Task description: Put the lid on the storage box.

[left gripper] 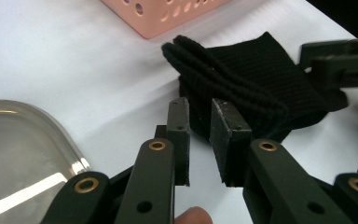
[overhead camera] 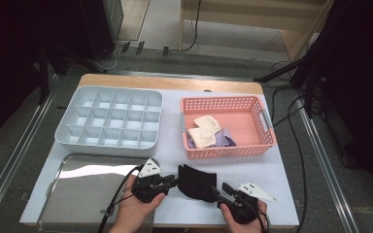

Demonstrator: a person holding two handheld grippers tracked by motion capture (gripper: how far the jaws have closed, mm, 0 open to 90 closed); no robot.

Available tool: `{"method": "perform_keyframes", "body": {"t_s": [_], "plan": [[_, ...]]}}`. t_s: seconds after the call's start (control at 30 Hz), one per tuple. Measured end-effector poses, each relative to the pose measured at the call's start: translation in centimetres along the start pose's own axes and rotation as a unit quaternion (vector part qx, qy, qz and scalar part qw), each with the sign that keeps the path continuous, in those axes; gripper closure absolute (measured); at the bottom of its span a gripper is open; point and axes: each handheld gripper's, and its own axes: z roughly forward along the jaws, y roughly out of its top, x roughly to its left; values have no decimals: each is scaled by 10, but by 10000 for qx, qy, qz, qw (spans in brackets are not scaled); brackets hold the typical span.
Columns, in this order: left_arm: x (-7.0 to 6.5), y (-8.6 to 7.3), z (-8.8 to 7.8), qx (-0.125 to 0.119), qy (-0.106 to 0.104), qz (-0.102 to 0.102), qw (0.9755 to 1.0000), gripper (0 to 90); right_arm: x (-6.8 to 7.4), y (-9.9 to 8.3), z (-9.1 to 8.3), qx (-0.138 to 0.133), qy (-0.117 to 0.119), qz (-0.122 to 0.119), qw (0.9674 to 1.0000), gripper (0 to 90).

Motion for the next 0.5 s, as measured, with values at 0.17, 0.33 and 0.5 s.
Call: {"method": "perform_keyframes", "body": {"t_s": [0.17, 0.33, 0.5], "plan": [[0, -2, 0, 13, 36, 33, 10000, 787, -1, -1, 6, 167, 226, -6, 9996, 794], [2, -4, -3, 18, -8, -10, 10000, 792, -10, 4, -2, -18, 112, -70, 9999, 843], [3, -5, -5, -25, 34, -59, 10000, 792, -29, 10, -5, -225, -245, 68, 9994, 759]]}}
